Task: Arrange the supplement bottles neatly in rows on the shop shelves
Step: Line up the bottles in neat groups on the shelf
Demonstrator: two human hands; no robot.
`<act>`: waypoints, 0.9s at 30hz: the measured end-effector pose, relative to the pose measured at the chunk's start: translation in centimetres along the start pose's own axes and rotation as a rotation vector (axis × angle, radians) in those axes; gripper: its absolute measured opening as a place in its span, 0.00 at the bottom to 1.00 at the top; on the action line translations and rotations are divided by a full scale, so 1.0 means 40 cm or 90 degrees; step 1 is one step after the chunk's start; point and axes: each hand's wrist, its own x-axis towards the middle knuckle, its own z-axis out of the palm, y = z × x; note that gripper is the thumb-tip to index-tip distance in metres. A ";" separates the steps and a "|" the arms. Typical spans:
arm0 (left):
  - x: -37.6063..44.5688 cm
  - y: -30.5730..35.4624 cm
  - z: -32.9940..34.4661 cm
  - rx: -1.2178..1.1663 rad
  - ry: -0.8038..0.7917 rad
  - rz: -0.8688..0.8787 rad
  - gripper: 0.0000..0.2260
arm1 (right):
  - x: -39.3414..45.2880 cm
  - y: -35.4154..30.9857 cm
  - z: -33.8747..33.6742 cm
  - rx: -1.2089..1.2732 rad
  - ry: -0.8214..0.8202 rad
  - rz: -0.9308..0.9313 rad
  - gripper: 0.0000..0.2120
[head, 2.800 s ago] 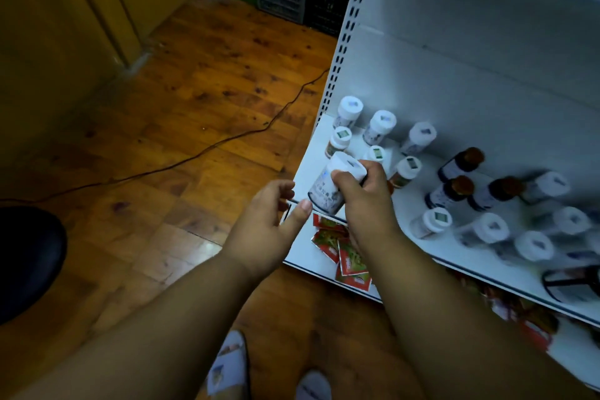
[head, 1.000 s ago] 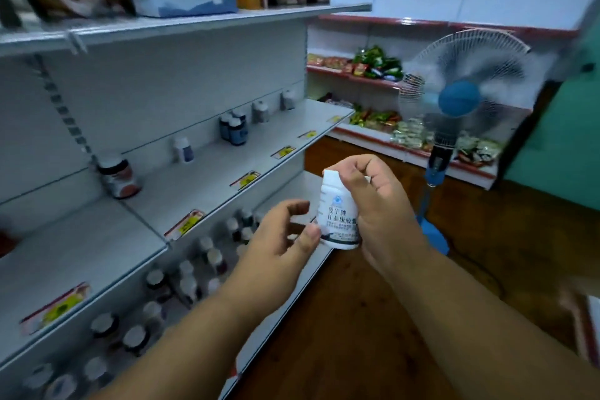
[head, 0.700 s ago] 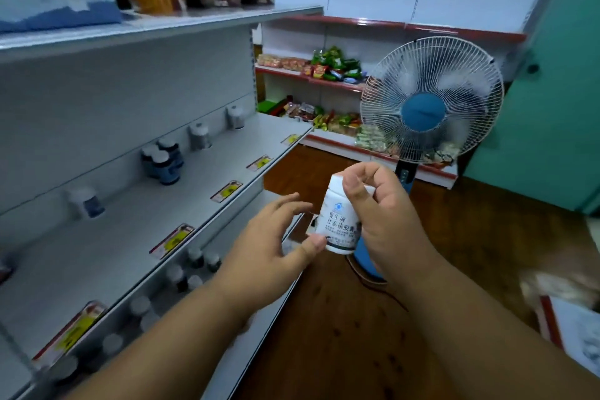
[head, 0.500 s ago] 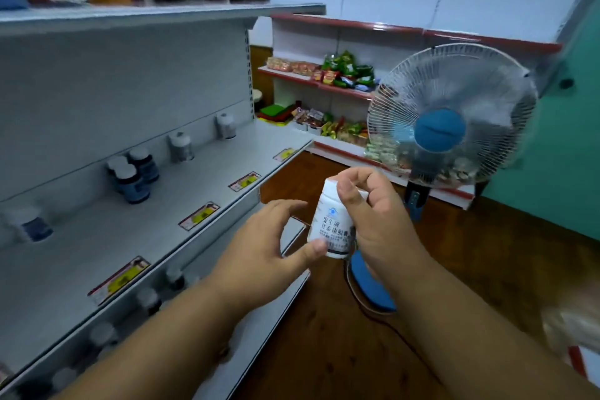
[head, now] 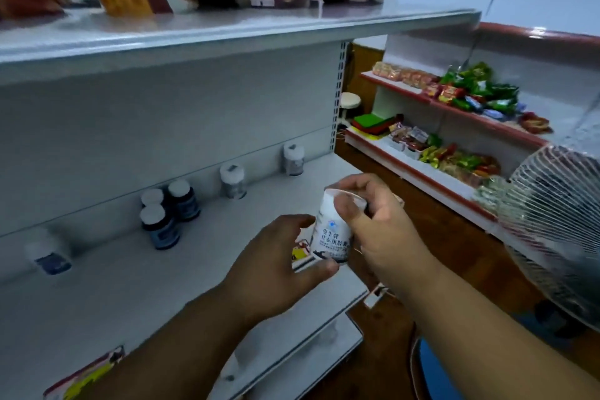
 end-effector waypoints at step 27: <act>0.680 -0.294 0.205 0.268 0.103 -0.432 0.37 | 0.913 0.331 -0.144 -0.608 -0.287 -0.178 0.19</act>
